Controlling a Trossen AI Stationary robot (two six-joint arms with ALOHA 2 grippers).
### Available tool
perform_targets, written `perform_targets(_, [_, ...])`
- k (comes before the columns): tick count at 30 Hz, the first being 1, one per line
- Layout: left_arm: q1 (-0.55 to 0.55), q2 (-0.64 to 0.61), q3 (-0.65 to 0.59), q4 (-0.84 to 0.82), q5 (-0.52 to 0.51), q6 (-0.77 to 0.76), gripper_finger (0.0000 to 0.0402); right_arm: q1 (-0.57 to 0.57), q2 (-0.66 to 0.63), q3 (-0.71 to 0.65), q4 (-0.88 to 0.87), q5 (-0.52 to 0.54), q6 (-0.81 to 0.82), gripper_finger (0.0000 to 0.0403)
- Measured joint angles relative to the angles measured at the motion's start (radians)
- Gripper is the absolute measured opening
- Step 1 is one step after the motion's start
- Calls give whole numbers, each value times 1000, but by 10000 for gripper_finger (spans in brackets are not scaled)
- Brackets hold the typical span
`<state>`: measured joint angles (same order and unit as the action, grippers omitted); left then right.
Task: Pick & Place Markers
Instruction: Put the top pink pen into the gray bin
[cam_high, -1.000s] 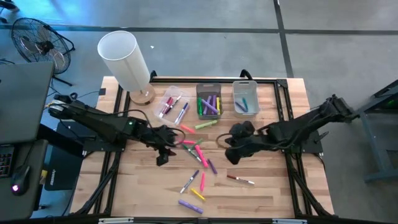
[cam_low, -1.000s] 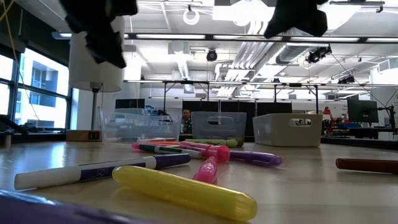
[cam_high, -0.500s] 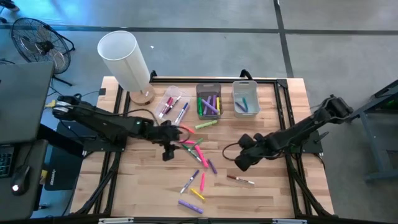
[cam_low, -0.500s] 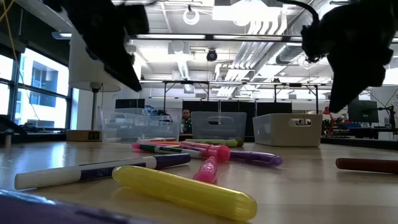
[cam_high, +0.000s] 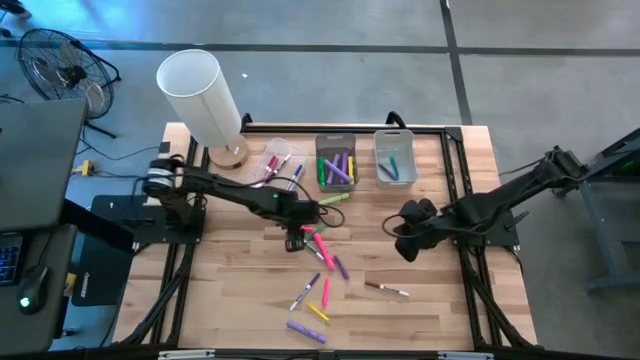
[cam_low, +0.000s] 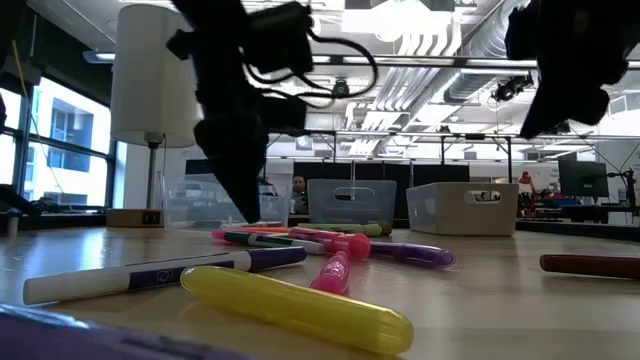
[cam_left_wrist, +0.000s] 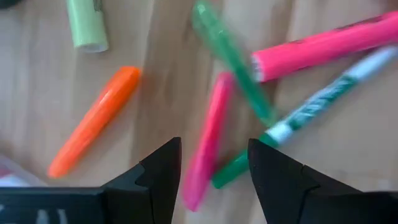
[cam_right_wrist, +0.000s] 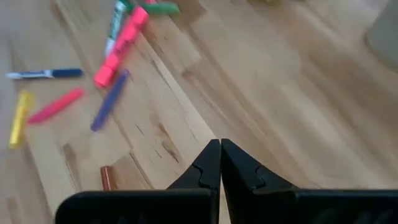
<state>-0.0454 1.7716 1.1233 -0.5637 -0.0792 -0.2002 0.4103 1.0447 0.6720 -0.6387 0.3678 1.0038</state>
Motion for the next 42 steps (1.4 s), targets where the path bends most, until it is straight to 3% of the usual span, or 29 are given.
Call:
perform_targets(10, [-1,188,174,-172,-31,13,167,0,-154,0,-8,26,-159,0])
perform_targets(19, [-1,209,188,-188,-13,-42,25,0,-191,0,-35,72,-261,0])
perform_targets(27, [-1,203,192,-199,-15,-278,32,-38,-228,0,-34,92,-386,0])
perform_targets(33, [0,160,274,-212,-28,-377,27,-128,-282,0,-26,102,-386,1])
perform_targets(38, [0,87,377,-191,-81,-383,27,-212,-295,0,13,67,-413,1])
perform_targets(42, [1,65,498,-131,-139,-351,27,-249,-294,0,163,-10,-498,1])
